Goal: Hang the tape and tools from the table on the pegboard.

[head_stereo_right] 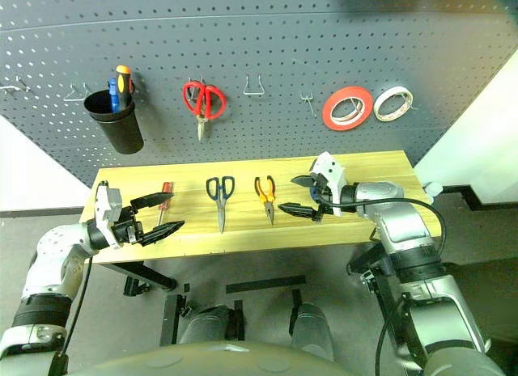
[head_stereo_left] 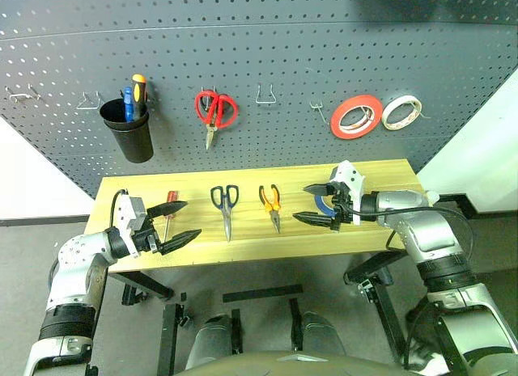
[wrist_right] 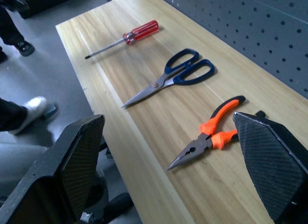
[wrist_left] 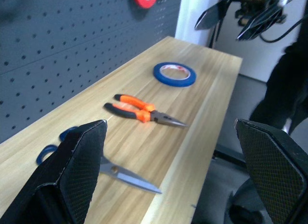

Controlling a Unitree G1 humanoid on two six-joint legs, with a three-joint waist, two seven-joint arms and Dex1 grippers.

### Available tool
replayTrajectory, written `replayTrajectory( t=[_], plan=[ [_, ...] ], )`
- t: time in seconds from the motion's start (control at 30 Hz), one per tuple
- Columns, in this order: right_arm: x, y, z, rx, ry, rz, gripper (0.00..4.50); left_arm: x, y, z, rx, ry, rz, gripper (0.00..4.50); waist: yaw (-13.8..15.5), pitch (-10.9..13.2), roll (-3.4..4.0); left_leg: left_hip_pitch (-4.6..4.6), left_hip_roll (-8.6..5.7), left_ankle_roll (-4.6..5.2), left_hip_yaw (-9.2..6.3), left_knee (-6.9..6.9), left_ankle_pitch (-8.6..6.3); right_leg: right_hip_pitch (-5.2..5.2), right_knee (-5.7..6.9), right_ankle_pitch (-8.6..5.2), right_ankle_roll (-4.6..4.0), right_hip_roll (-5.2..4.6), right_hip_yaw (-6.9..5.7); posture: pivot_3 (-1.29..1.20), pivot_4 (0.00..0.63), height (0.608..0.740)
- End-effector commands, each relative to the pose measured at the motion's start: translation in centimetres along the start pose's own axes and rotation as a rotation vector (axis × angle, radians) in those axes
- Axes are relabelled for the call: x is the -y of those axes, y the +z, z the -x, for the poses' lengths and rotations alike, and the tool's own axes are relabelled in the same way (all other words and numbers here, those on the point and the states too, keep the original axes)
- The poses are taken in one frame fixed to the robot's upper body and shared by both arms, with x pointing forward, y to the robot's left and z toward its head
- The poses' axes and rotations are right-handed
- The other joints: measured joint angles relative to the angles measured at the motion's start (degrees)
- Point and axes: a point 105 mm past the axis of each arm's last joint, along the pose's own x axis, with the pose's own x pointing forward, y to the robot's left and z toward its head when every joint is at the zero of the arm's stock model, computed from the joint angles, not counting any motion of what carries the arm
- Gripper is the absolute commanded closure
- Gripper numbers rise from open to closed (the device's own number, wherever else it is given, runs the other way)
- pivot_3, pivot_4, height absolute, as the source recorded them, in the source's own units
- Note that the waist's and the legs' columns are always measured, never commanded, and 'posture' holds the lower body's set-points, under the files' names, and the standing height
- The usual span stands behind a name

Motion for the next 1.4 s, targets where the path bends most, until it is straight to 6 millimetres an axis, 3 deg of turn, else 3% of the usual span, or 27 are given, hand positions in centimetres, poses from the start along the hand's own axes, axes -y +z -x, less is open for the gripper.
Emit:
replayTrajectory(
  t=[0.03,0.27,0.47,0.6,0.8,0.9,1.23,1.4],
  plan=[
    [0.2,1.6,-0.3,0.059,-0.005,0.027,0.00,0.1,1.1,-0.3,0.027,-0.011,-0.022,0.03,-0.01,0.10,0.00,0.00,0.00,0.00,0.00,0.00,0.00,0.00,0.00,0.00,0.00,0.00,0.00,0.01,0.172,0.740],
    [1.4,1.4,0.3,0.056,-0.059,0.006,0.00,0.1,1.8,-0.3,0.026,-0.018,-0.026,0.03,0.01,0.21,0.03,-0.03,0.00,-0.03,0.00,0.00,0.02,-0.02,-0.01,0.00,0.00,-0.01,0.00,-0.01,0.166,0.740],
    [2.7,0.2,1.0,-0.009,-0.142,0.026,0.00,0.3,1.8,-1.5,0.001,-0.057,-0.019,0.03,-0.13,0.25,0.04,-0.03,0.00,-0.01,0.01,-0.01,0.00,-0.04,-0.02,0.00,0.01,0.00,0.00,-0.04,0.168,0.740],
    [4.4,-1.5,1.9,-0.116,-0.233,0.016,0.00,0.1,2.1,-3.8,-0.006,-0.057,-0.062,0.03,-0.19,0.96,0.01,-0.03,-0.01,0.01,0.01,0.01,0.00,-0.01,-0.02,0.00,0.01,-0.03,0.01,-0.07,0.200,0.740],
    [6.0,-2.3,2.7,-0.196,-0.285,-0.006,0.00,0.0,3.5,-8.0,-0.041,-0.072,-0.125,0.03,-0.87,3.17,0.01,-0.14,-0.02,-0.05,0.03,0.01,0.03,-0.15,0.03,0.00,0.01,-0.01,0.04,-0.11,0.246,0.740],
    [7.3,-2.8,2.9,-0.267,-0.333,-0.022,0.00,0.0,3.1,-10.2,-0.103,-0.075,-0.164,0.03,-1.70,3.94,0.01,-0.19,-0.04,-0.04,0.05,0.02,0.04,-0.19,0.06,0.01,0.01,-0.02,0.04,-0.12,0.267,0.740],
    [10.2,-2.7,2.1,-0.396,-0.413,-0.053,0.00,0.1,3.7,-15.3,-0.169,-0.083,-0.199,0.03,-3.01,8.00,-0.19,-0.29,-0.01,-0.04,0.14,0.02,0.05,-0.36,0.19,0.01,0.02,-0.04,0.10,-0.11,0.341,0.740],
    [10.6,-3.2,1.8,-0.441,-0.423,-0.031,0.00,0.8,4.5,-17.3,-0.189,-0.098,-0.191,0.03,-2.74,9.64,-0.22,-0.44,-0.03,-0.04,0.21,-0.01,0.05,-0.54,0.19,0.02,0.03,-0.08,0.11,-0.09,0.368,0.740]
  ],
)
